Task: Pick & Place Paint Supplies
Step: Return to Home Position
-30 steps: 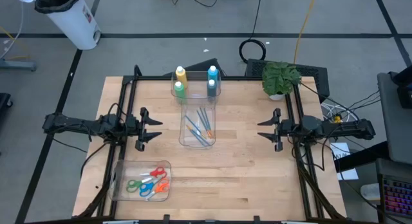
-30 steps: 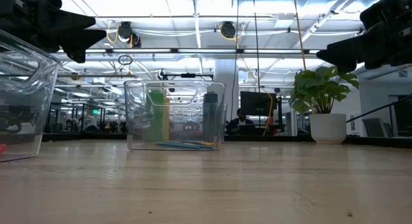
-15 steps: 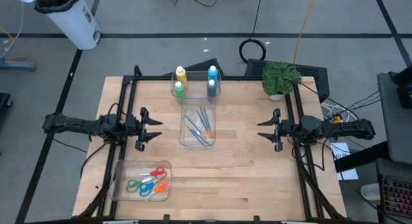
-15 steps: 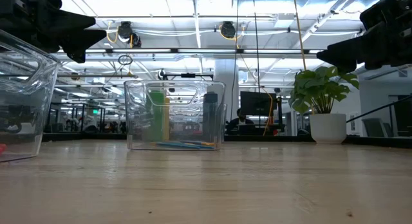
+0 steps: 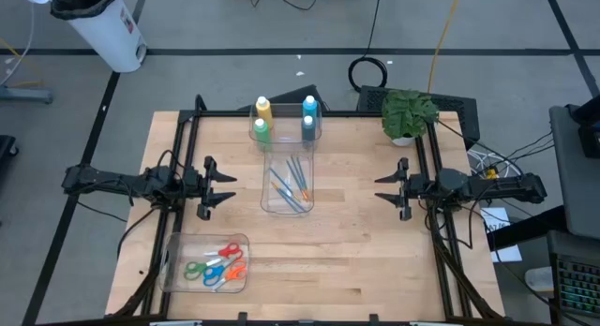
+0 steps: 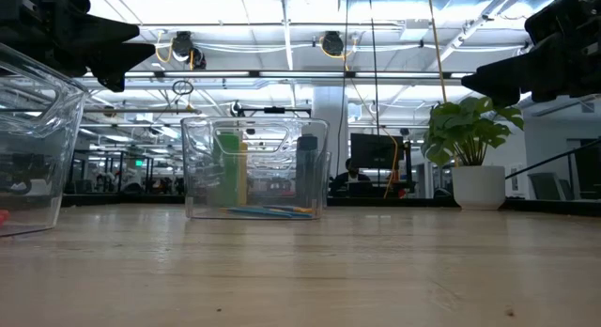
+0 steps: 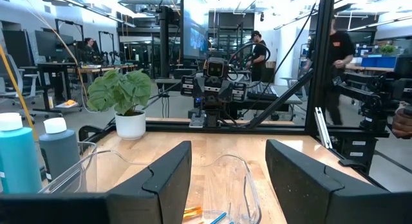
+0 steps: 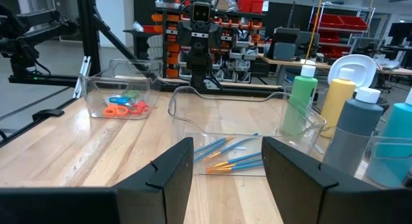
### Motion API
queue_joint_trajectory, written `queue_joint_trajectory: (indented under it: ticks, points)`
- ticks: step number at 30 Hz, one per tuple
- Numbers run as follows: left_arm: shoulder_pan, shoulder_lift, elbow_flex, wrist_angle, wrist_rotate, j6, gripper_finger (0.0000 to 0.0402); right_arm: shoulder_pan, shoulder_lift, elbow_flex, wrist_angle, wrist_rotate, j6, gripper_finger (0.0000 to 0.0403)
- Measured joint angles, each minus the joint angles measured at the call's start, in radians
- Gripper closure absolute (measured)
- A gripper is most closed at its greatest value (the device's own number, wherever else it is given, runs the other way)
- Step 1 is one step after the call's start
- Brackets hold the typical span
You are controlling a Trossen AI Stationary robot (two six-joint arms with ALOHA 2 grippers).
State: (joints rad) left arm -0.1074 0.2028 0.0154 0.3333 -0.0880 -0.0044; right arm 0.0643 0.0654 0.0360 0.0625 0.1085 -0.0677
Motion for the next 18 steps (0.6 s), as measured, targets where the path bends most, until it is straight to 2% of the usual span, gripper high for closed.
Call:
queue_joint_trajectory:
  ticks: [13, 18]
  points:
    - [0.000, 0.000, 0.000, 0.000, 0.000, 0.000, 0.0194, 0.000, 0.000, -0.001, -0.025, 0.003, -0.008, 0.0228]
    - [0.000, 0.000, 0.000, 0.000, 0.000, 0.000, 0.0195, 0.000, 0.001, -0.001, -0.057, 0.068, -0.004, 0.0228]
